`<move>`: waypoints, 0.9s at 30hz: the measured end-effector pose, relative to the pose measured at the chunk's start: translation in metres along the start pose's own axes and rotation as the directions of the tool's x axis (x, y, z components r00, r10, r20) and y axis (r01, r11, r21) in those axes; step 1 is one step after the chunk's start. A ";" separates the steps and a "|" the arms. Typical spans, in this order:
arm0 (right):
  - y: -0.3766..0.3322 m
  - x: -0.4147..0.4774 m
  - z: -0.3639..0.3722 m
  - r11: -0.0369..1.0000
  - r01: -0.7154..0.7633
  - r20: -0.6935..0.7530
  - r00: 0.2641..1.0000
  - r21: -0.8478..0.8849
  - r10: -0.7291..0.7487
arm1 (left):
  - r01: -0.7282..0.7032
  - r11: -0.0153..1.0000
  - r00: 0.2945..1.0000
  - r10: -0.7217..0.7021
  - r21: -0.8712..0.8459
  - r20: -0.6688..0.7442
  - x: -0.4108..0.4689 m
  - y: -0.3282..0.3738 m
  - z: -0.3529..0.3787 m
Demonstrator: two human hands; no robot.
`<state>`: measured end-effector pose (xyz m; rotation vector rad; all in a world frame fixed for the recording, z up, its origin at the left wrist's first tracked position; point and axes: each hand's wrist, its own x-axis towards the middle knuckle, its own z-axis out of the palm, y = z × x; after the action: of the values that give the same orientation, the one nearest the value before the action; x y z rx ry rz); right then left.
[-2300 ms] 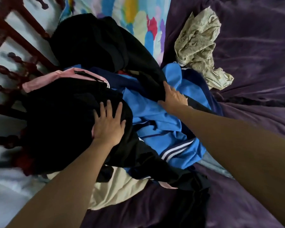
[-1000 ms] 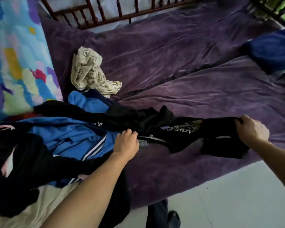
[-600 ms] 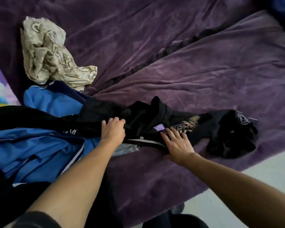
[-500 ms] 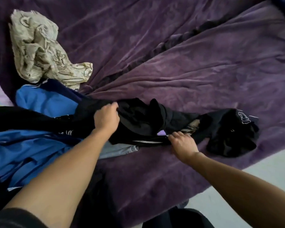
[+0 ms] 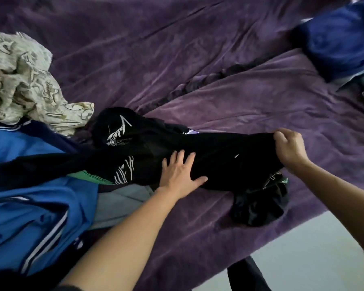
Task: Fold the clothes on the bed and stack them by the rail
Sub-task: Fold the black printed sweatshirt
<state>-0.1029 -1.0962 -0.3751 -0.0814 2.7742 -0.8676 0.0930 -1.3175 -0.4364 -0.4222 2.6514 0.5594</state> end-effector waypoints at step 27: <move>0.028 0.123 -0.194 0.884 0.441 0.259 0.846 0.152 -0.466 | 0.186 0.949 0.952 -0.111 0.253 -0.284 -0.037 0.225 -0.105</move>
<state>-0.2680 -0.9809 -0.2618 -0.8156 2.4657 -0.9858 0.0097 -1.1595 -0.2601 -0.6457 2.8622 0.0818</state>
